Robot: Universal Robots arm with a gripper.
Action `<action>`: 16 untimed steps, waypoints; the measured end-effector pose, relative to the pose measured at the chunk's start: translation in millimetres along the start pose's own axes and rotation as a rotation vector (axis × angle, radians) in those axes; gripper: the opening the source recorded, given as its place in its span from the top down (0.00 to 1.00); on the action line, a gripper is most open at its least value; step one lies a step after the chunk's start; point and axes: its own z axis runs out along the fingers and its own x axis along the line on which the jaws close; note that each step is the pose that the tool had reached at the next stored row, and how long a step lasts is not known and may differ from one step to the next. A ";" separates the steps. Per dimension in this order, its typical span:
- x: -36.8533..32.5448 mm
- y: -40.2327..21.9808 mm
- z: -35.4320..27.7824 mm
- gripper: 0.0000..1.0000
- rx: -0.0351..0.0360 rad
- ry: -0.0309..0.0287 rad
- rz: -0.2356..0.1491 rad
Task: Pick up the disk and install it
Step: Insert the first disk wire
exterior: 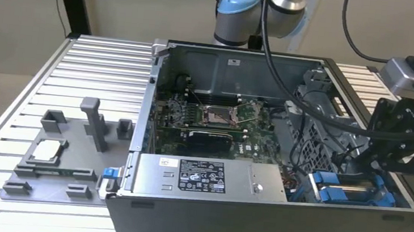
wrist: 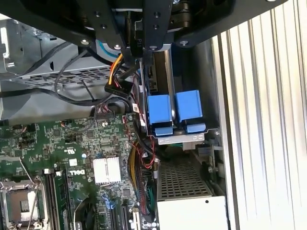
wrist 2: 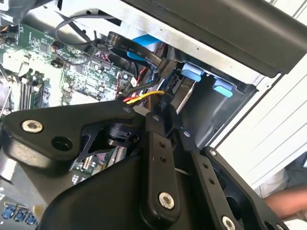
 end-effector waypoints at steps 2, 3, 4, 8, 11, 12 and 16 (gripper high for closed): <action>0.0 -0.1 0.5 1.00 -0.0003 0.0046 0.000; 0.0 -0.1 0.5 1.00 -0.0003 0.0046 0.000; 0.0 -0.2 0.4 1.00 -0.0003 0.0047 0.000; 0.0 -0.2 1.1 1.00 -0.0003 0.0050 0.000; 0.1 -0.3 1.4 1.00 -0.0004 0.0049 0.000; 0.1 -0.3 1.5 1.00 -0.0004 0.0049 0.000; 0.1 -0.6 2.1 1.00 -0.0004 0.0048 0.000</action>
